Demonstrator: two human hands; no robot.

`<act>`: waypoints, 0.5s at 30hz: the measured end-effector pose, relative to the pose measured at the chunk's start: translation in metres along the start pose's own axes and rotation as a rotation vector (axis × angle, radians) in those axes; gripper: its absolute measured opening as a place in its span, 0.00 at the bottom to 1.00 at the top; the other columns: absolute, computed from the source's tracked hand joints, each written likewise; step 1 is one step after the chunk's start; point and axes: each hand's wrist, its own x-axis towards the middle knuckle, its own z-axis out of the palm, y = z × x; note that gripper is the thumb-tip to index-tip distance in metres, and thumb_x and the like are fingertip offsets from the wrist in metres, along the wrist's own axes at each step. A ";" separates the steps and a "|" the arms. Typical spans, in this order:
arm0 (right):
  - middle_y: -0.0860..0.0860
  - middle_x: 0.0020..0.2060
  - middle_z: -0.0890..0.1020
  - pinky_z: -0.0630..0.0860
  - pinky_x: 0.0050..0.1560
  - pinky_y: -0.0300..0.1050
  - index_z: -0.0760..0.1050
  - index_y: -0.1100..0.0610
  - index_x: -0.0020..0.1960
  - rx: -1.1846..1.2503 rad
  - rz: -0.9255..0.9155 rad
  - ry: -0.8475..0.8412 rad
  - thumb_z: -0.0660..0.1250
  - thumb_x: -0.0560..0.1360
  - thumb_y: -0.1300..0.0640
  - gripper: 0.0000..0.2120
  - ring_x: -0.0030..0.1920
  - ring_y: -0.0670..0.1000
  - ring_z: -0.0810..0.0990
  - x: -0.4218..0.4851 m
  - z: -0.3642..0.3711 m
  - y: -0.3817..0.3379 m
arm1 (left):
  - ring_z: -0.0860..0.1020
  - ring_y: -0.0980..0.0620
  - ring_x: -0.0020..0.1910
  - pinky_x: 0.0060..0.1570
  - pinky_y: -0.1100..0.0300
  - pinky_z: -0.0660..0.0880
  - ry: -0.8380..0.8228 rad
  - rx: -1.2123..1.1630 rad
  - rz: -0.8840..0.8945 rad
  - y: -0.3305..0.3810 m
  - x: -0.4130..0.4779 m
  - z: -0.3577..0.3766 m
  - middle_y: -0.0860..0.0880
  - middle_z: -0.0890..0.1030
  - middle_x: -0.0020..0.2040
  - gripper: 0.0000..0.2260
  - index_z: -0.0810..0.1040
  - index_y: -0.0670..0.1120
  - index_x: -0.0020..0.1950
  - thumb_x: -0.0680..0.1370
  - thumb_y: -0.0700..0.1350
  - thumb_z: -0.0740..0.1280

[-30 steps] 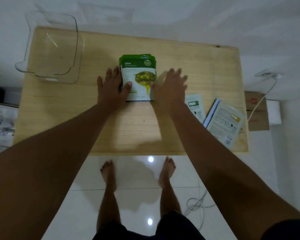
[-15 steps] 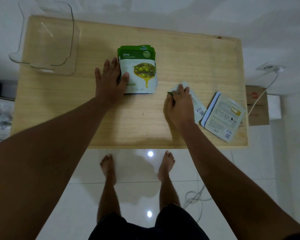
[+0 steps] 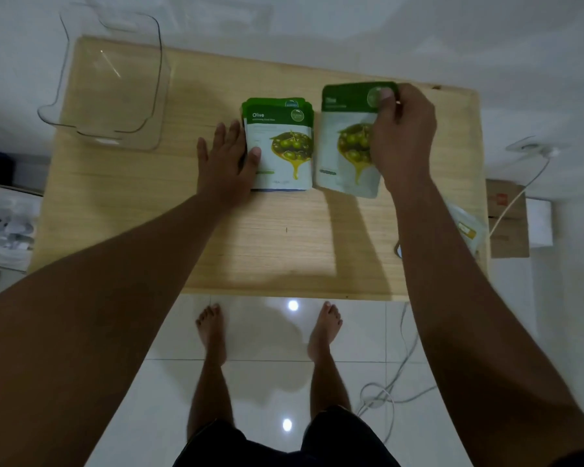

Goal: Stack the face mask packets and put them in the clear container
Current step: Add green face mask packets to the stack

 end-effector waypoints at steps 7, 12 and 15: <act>0.53 0.40 0.83 0.78 0.48 0.47 0.82 0.60 0.46 0.100 0.132 -0.118 0.61 0.79 0.57 0.11 0.45 0.54 0.82 0.017 0.070 -0.003 | 0.48 0.48 0.80 0.76 0.42 0.40 0.012 -0.055 -0.017 0.002 0.000 -0.002 0.49 0.55 0.81 0.31 0.56 0.49 0.80 0.80 0.61 0.42; 0.59 0.55 0.84 0.71 0.59 0.38 0.76 0.63 0.65 0.102 0.042 -0.177 0.65 0.78 0.58 0.17 0.58 0.54 0.81 0.000 0.096 -0.013 | 0.50 0.46 0.80 0.76 0.40 0.42 0.017 0.004 0.006 0.001 0.000 -0.002 0.49 0.57 0.80 0.31 0.59 0.52 0.79 0.79 0.65 0.50; 0.62 0.65 0.78 0.68 0.65 0.39 0.67 0.64 0.72 0.034 -0.141 -0.269 0.62 0.79 0.60 0.22 0.66 0.58 0.75 -0.018 0.100 -0.006 | 0.50 0.46 0.80 0.75 0.39 0.42 0.012 0.036 0.008 0.000 0.002 0.000 0.48 0.57 0.80 0.31 0.59 0.53 0.79 0.79 0.65 0.51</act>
